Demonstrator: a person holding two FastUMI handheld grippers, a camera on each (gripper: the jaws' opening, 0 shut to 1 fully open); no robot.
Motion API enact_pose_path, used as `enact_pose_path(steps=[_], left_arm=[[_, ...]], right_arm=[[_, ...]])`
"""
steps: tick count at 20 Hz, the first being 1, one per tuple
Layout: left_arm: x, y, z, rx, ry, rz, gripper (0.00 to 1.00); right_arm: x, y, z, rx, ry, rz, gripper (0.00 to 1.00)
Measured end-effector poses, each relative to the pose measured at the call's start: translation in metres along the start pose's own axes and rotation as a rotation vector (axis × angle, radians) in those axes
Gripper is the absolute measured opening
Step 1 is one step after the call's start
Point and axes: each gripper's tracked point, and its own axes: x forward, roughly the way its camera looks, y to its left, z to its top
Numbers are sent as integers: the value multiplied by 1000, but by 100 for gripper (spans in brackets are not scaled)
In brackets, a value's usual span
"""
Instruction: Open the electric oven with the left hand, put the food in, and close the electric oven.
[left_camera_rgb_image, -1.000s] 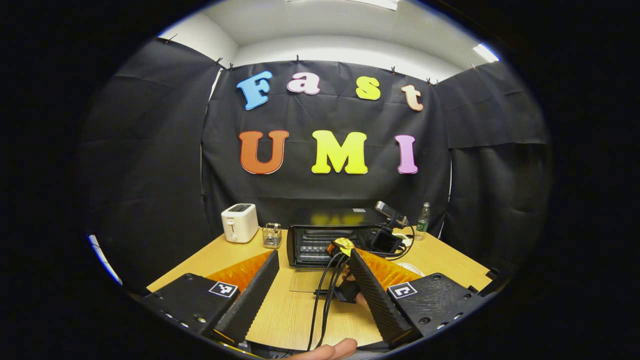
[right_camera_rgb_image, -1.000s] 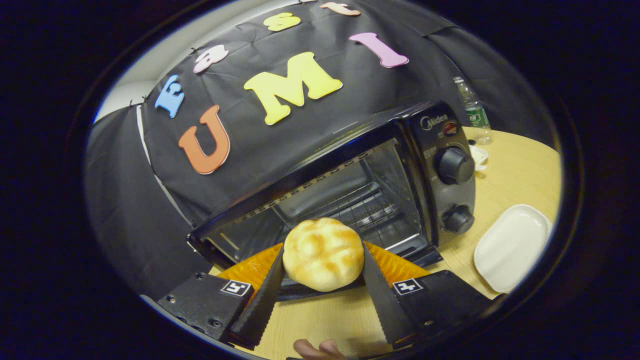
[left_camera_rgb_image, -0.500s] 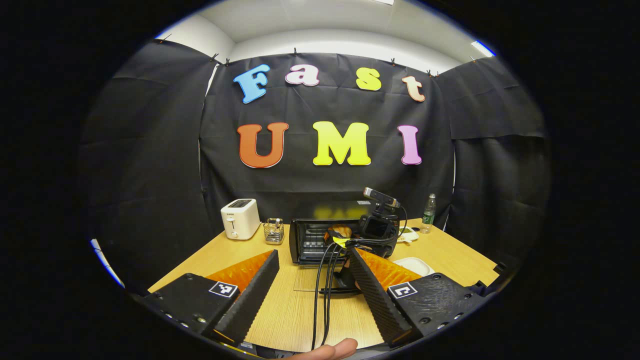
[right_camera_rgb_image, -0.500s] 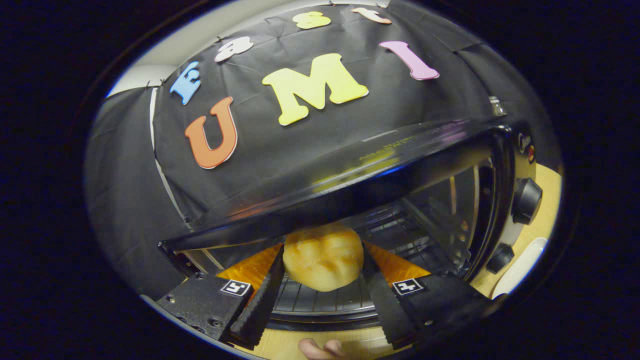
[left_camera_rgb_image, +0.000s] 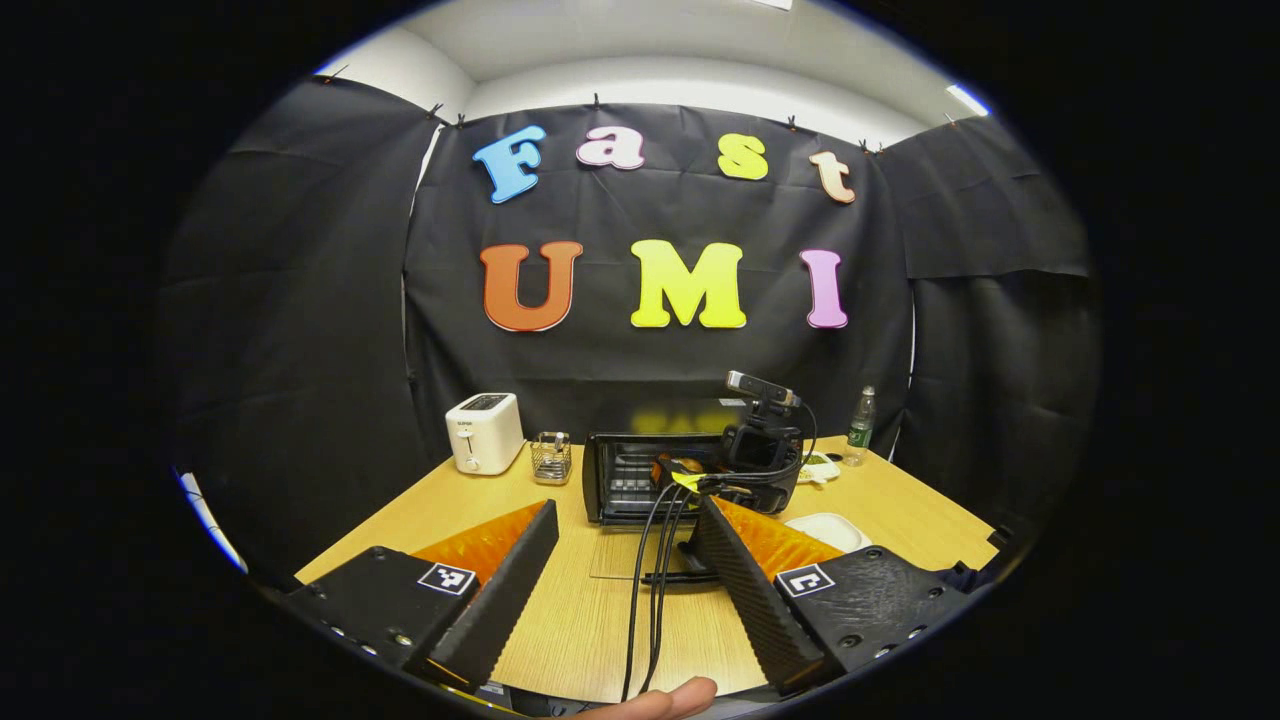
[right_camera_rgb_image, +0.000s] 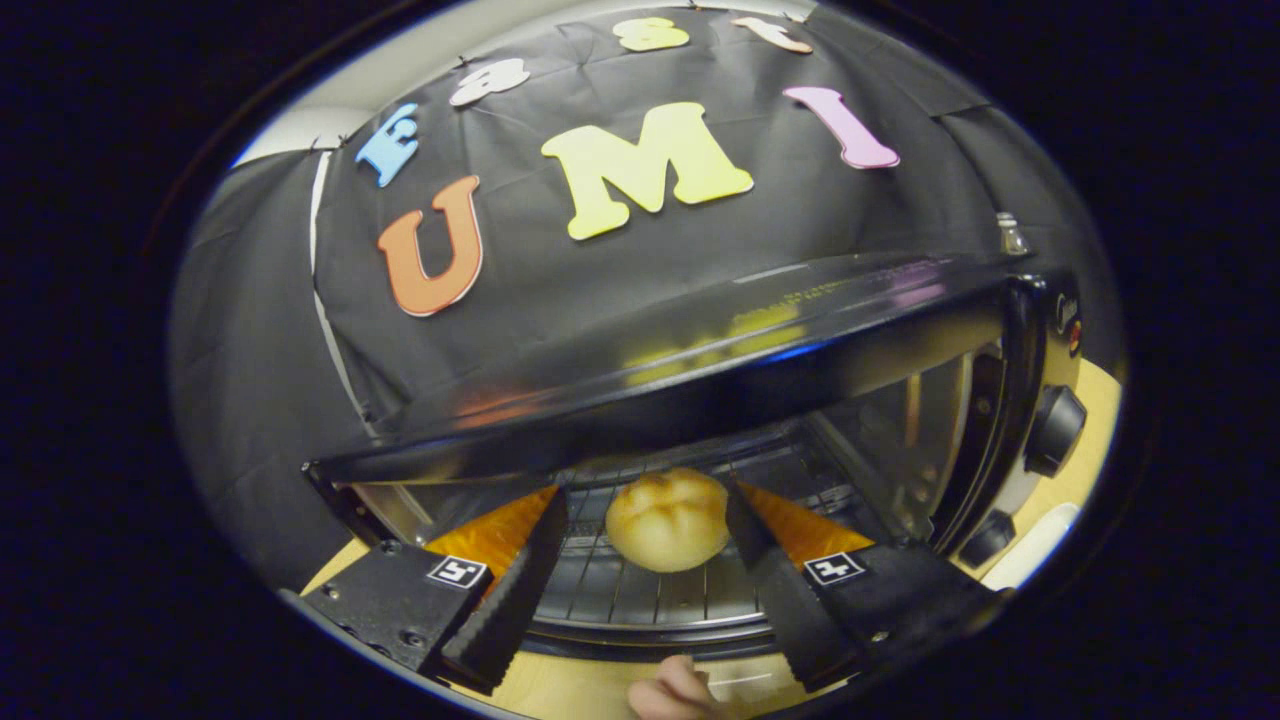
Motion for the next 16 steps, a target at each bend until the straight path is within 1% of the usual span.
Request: enact_pose_path(steps=[4, 7, 9, 11, 12, 14, 16], left_arm=[[-4, -3, -2, -8, 3, -2, 94], [-4, -6, -7, -2, 15, 2, 94], [-2, -9, -9, -5, 23, 1, 94], [2, -13, -13, -18, 38, -10, 93], [4, -14, -15, -26, 47, -12, 93], [12, -14, -20, -36, 67, -11, 94], [22, -16, -25, -41, 90, -15, 94]], right_arm=[[-37, -4, 3, 3, -7, 28, 96], [-75, -2, 13, 13, -32, 73, 96], [-106, -6, 27, 27, -60, 94, 97], [-137, -13, 43, 10, -87, 100, 96], [-154, -16, 51, -5, -106, 101, 96], [-187, -28, 71, -48, -147, 80, 96], [-223, -32, 97, -84, -204, 79, 96]])
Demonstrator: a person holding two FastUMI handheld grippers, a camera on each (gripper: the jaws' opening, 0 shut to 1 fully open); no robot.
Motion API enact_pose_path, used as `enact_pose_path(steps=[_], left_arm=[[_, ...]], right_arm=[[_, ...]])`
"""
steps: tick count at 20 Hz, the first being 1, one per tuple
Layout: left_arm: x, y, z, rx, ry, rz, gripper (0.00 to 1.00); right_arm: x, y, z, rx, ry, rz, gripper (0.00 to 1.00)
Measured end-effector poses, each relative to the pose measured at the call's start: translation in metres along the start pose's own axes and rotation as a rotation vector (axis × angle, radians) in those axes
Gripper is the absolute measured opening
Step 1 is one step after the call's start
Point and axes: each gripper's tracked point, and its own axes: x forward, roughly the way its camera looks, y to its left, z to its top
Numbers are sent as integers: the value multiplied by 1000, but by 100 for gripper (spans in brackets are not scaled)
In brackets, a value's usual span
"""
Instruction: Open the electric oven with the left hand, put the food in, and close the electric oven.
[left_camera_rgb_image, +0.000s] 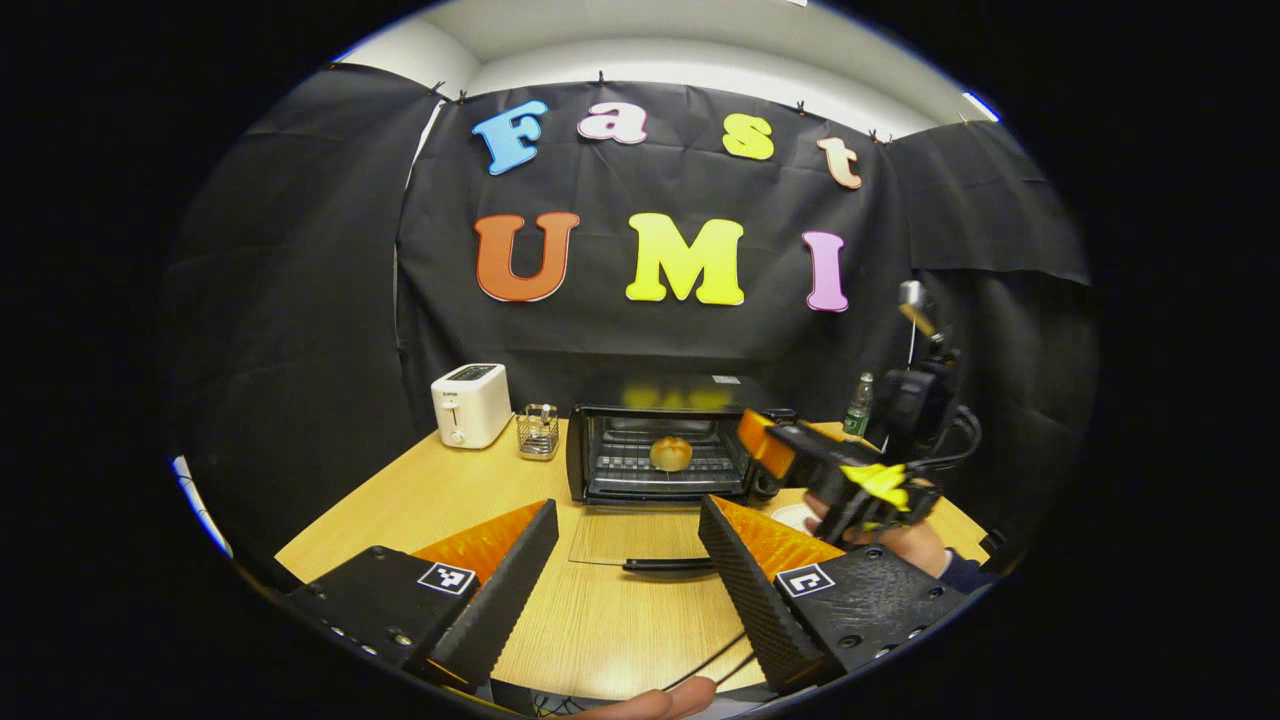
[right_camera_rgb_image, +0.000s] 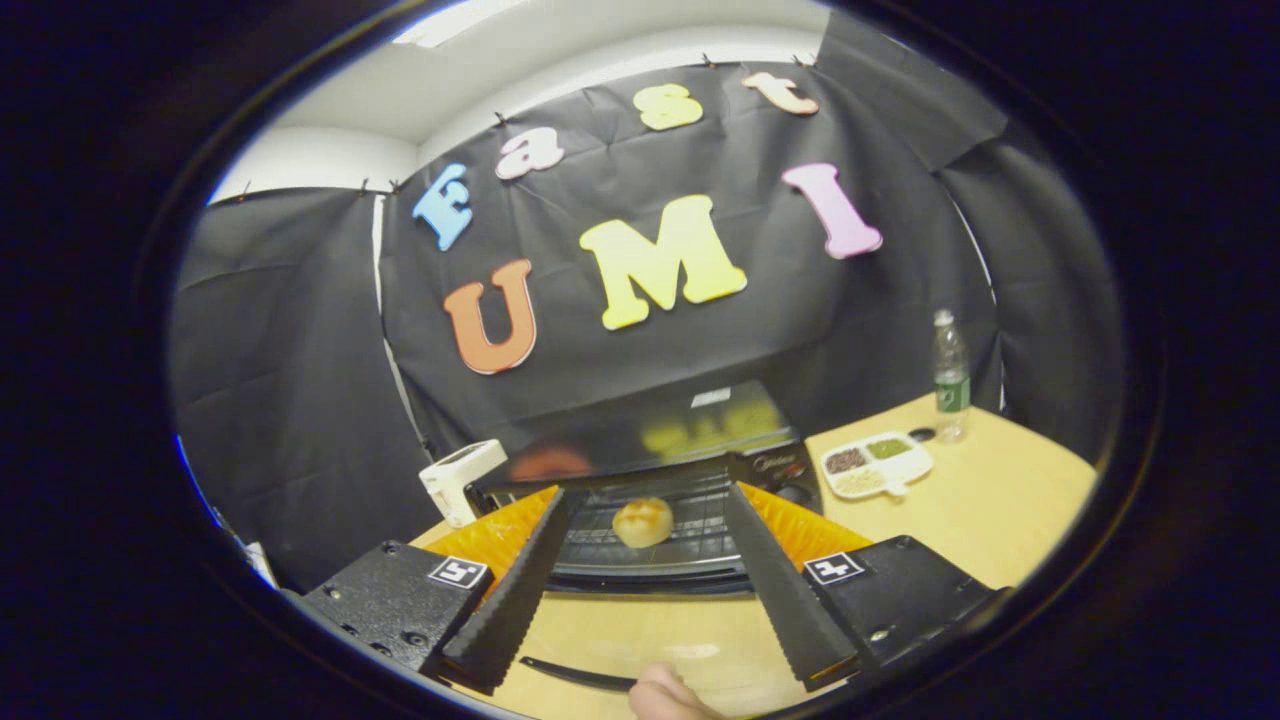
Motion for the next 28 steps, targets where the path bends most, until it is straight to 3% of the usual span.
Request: enact_pose_path(steps=[6, 8, 14, 21, 25, 28], left_arm=[[47, -10, -37, -11, 112, -25, 94], [65, -17, -61, -7, 178, -36, 94], [107, -36, -133, -3, 349, -64, 94], [121, -58, -183, 26, 477, -83, 94], [129, -58, -207, 40, 557, -47, 94], [141, -53, -216, 38, 580, -16, 94]], right_arm=[[-87, -24, 72, -83, -72, -38, 96], [-112, -28, 95, -89, -101, -32, 96], [-191, -60, 146, -191, -164, -115, 96], [-259, -91, 153, -180, -213, -175, 96], [-274, -116, 140, -148, -202, -231, 96], [-275, -117, 135, -147, -191, -220, 96]])
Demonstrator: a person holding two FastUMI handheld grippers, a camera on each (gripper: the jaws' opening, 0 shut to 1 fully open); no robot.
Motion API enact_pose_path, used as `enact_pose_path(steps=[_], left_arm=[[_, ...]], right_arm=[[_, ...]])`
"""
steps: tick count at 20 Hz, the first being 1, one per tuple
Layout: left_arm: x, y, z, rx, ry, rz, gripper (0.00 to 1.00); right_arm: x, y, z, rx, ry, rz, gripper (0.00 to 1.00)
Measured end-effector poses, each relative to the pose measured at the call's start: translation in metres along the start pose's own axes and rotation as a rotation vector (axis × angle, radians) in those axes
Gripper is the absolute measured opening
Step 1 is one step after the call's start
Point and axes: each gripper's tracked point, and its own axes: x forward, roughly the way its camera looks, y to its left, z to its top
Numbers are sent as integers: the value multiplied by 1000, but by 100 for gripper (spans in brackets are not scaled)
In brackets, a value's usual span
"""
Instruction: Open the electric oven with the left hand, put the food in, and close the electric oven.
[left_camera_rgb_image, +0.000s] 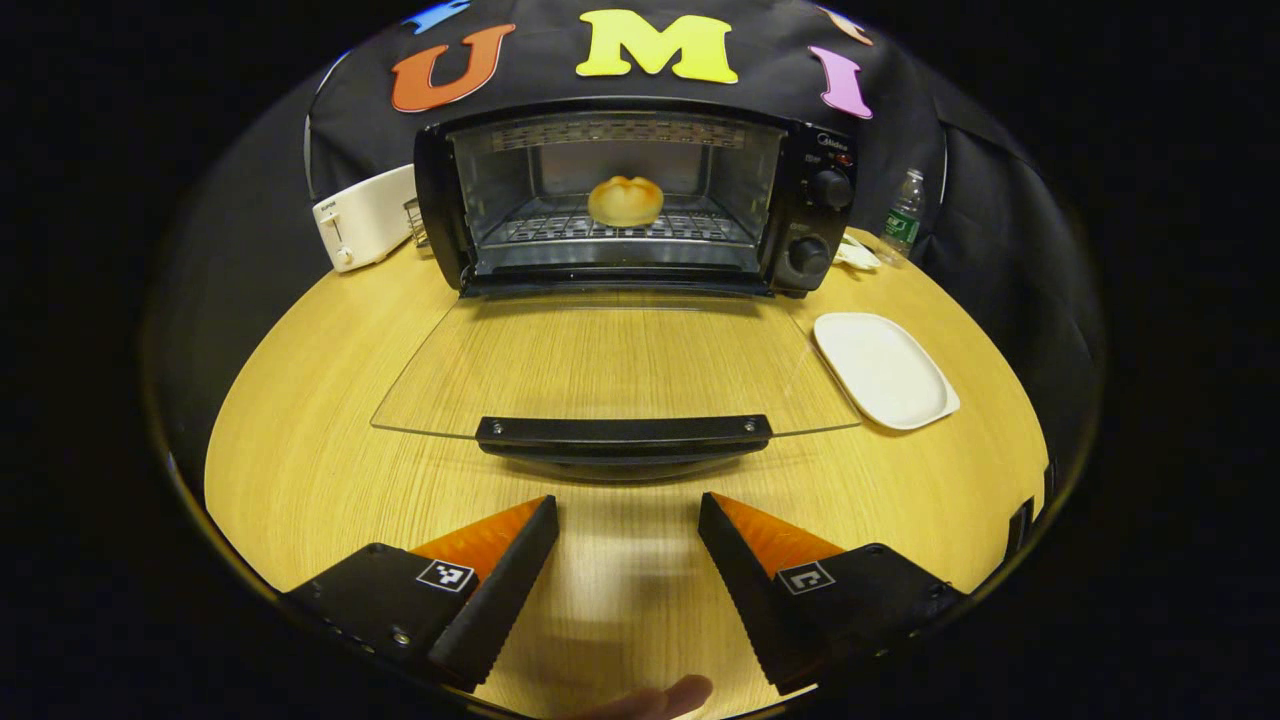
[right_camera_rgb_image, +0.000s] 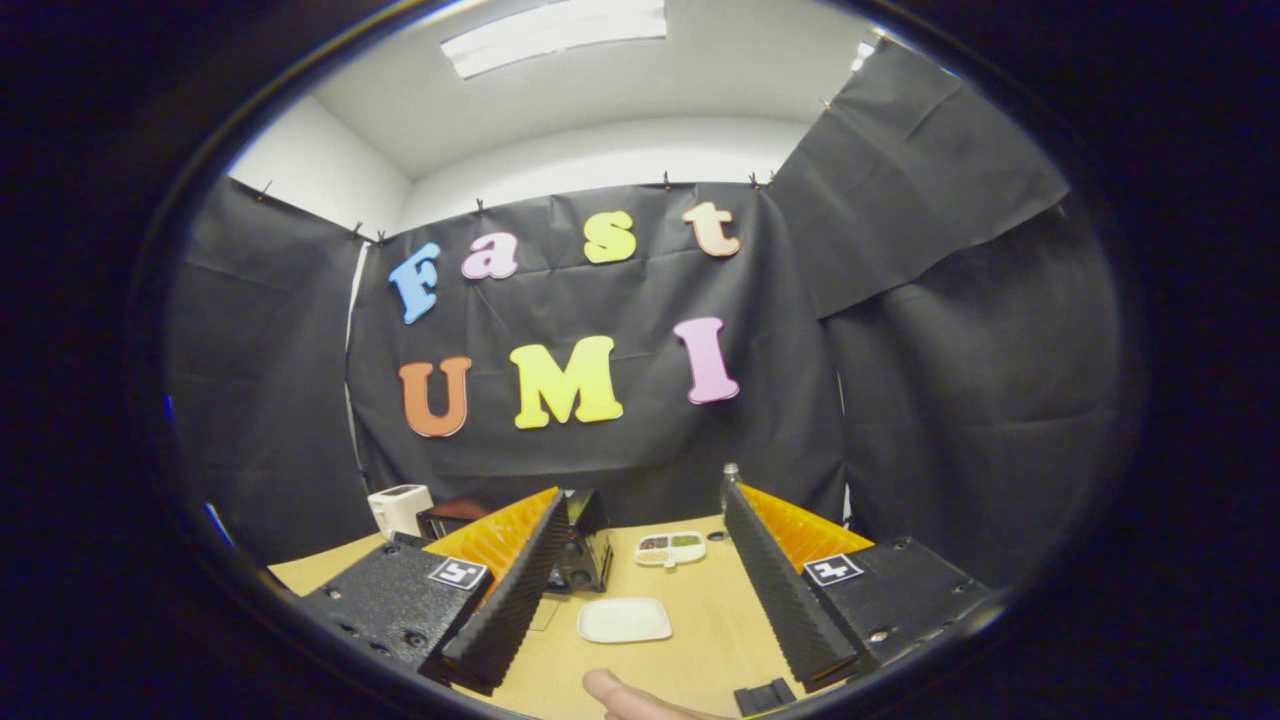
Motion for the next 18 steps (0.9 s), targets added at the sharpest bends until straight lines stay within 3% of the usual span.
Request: enact_pose_path(steps=[6, 10, 11, 12, 17, 18], left_arm=[[4, -1, 9, -25, 5, 2, 93], [-2, -2, 18, 26, -21, 11, 93], [-4, -4, 20, 21, -20, 8, 82], [-5, -5, 23, 9, -23, 6, 93], [-9, -2, 33, 2, -30, 7, 95], [-11, -1, 36, 9, -40, 11, 87]], right_arm=[[-1, 1, -2, -2, 0, 20, 96], [-2, 3, 0, -5, 0, 27, 96], [-2, 3, 0, -6, 1, 29, 96], [-2, 5, -1, -5, 4, 33, 96], [-3, 0, -3, -5, 6, 32, 96], [-2, -1, -3, -3, 5, 27, 96]])
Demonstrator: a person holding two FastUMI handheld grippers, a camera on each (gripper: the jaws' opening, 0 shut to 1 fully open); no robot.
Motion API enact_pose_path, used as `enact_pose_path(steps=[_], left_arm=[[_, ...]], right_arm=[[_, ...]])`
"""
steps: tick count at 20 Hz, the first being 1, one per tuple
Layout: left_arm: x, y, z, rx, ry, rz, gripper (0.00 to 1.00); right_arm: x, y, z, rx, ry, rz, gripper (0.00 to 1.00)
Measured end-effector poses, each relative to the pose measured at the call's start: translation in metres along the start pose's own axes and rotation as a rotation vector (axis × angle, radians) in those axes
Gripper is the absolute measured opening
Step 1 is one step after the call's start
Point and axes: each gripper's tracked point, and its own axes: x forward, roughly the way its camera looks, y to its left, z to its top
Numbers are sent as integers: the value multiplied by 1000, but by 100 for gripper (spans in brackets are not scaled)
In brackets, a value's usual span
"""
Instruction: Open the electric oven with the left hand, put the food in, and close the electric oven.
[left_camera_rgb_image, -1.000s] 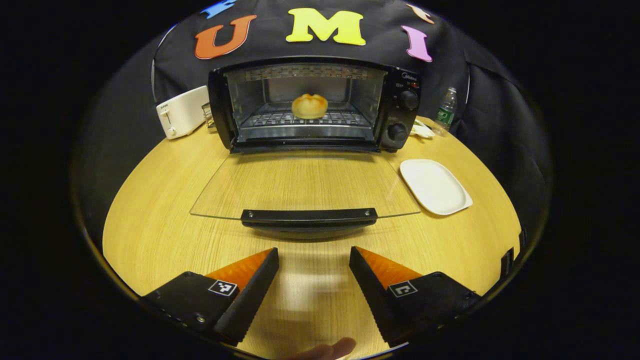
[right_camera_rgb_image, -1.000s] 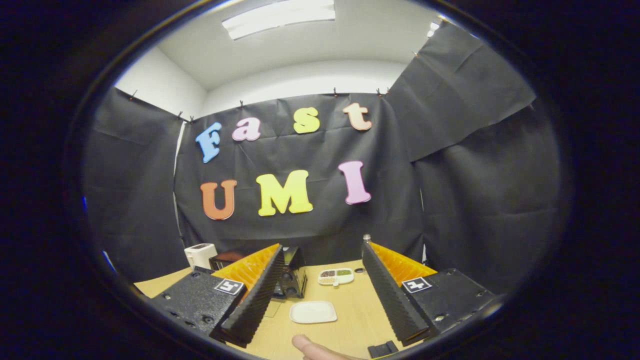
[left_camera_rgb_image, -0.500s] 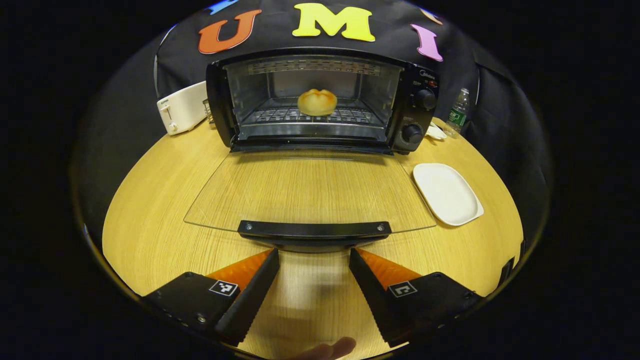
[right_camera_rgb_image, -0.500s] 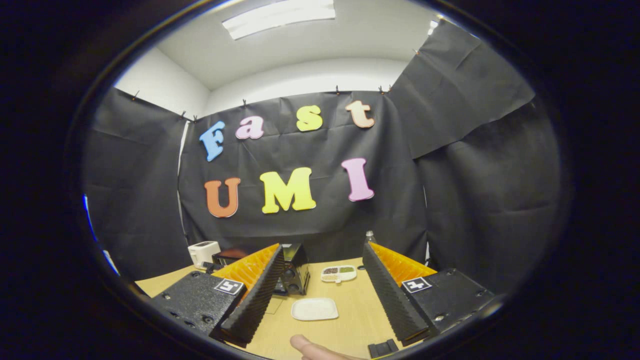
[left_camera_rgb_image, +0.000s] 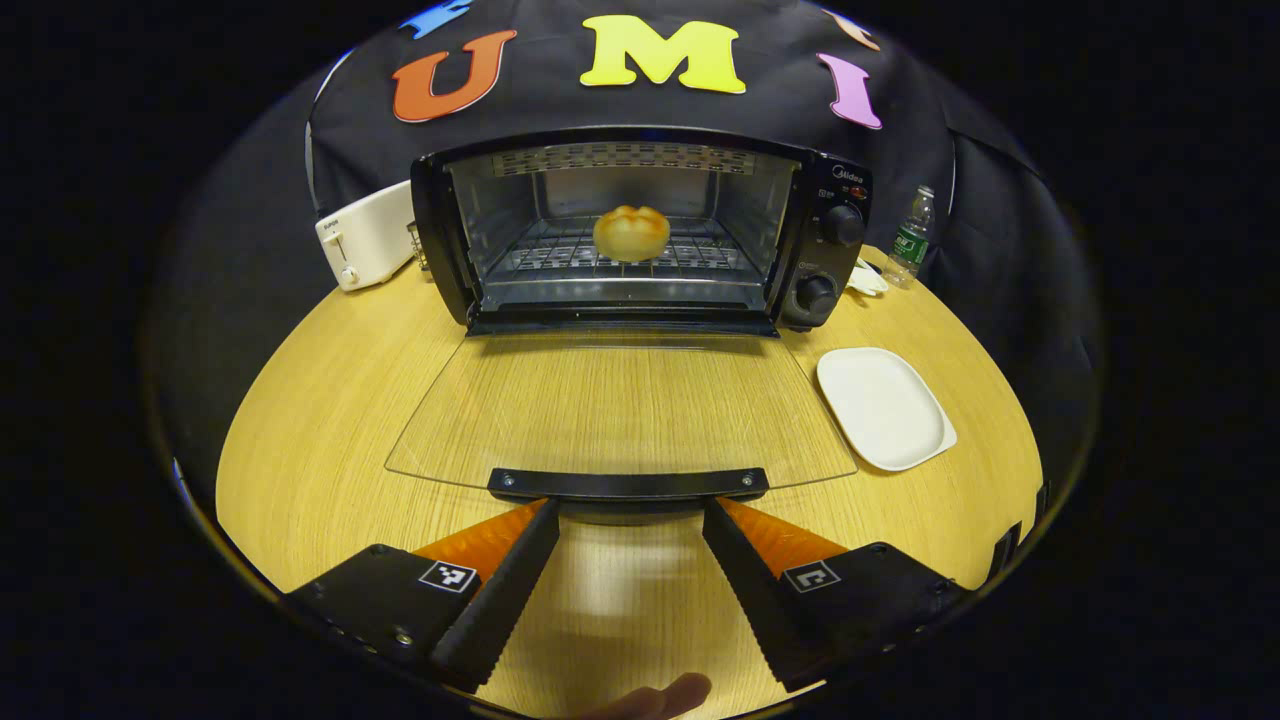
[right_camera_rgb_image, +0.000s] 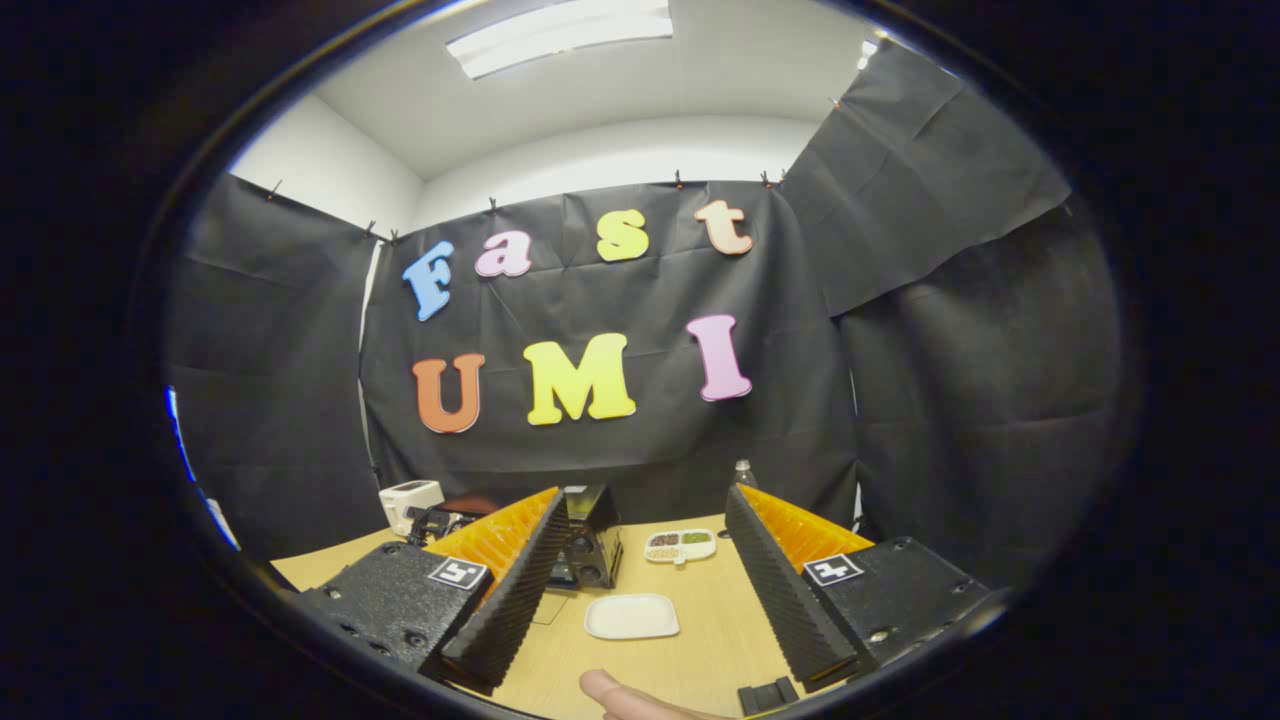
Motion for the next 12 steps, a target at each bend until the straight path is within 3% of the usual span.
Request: enact_pose_path(steps=[1, 3, 4, 12], left_arm=[[-1, 0, 2, 1, -10, 2, 95], [-6, -1, 7, 0, -24, 2, 100], [-8, -1, 9, -1, -29, 2, 95], [-27, 1, 50, -8, -168, 5, 95]], right_arm=[[1, -1, 1, 3, -1, -4, 96], [2, 1, -2, 8, 6, 1, 96], [3, 2, -4, 11, 10, 6, 96], [4, 0, -8, 9, 19, 3, 96]])
